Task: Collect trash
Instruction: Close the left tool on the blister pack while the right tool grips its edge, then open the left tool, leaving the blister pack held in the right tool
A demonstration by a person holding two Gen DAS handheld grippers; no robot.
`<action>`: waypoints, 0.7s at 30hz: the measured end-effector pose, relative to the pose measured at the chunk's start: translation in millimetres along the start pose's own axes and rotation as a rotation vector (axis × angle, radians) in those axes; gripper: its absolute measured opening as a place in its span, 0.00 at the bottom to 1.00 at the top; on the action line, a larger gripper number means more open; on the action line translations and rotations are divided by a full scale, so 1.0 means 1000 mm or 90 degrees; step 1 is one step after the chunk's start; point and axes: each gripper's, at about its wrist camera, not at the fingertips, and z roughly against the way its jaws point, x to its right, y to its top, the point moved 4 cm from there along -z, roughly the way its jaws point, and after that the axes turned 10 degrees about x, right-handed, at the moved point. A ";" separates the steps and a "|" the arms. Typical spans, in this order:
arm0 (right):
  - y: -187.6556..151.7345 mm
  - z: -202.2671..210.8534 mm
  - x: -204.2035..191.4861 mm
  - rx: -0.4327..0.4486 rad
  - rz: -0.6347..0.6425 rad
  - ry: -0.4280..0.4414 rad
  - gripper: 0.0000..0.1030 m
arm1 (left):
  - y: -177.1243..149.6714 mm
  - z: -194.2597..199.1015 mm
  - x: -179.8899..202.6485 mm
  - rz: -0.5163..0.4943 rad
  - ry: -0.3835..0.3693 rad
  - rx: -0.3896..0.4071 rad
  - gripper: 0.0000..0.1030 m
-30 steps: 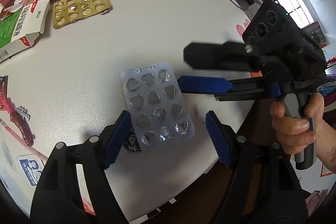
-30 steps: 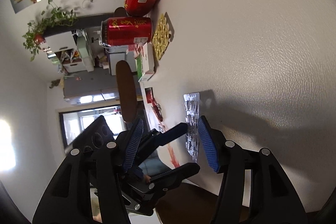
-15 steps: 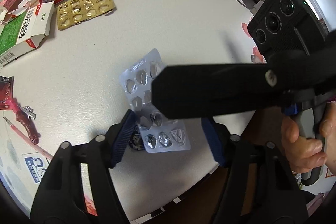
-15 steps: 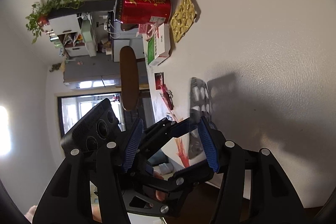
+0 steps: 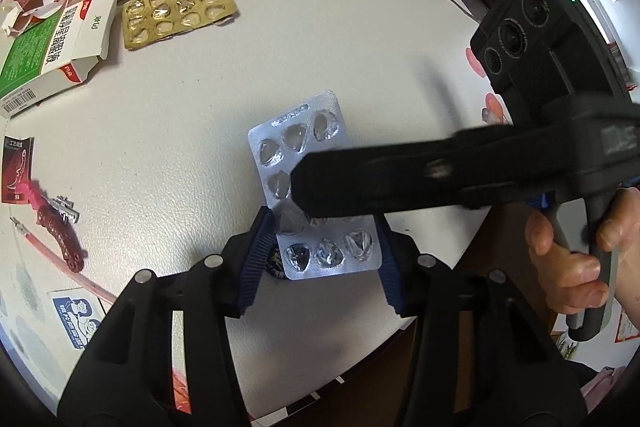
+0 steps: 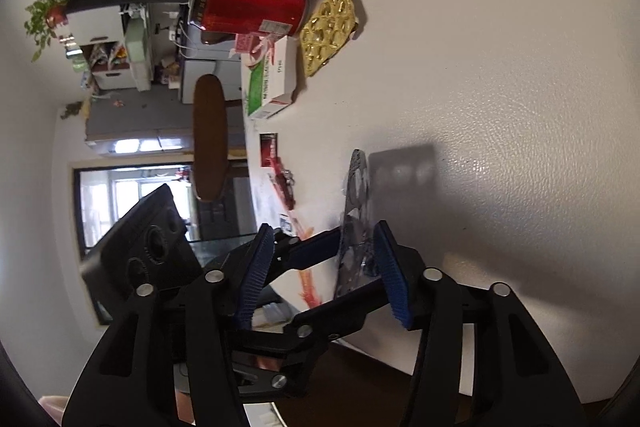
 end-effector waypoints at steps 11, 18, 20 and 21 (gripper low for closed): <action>0.002 -0.004 0.002 -0.005 0.004 0.000 0.12 | -0.002 0.017 -0.011 0.029 -0.006 0.017 0.44; 0.005 -0.004 -0.005 -0.006 0.006 0.008 0.11 | -0.001 0.028 -0.013 0.030 -0.003 0.030 0.46; 0.006 -0.003 -0.009 -0.005 0.011 0.011 0.11 | -0.005 0.037 -0.015 0.031 -0.002 0.037 0.46; 0.007 -0.002 -0.011 -0.004 0.013 0.013 0.11 | -0.007 0.042 -0.017 0.031 0.000 0.041 0.46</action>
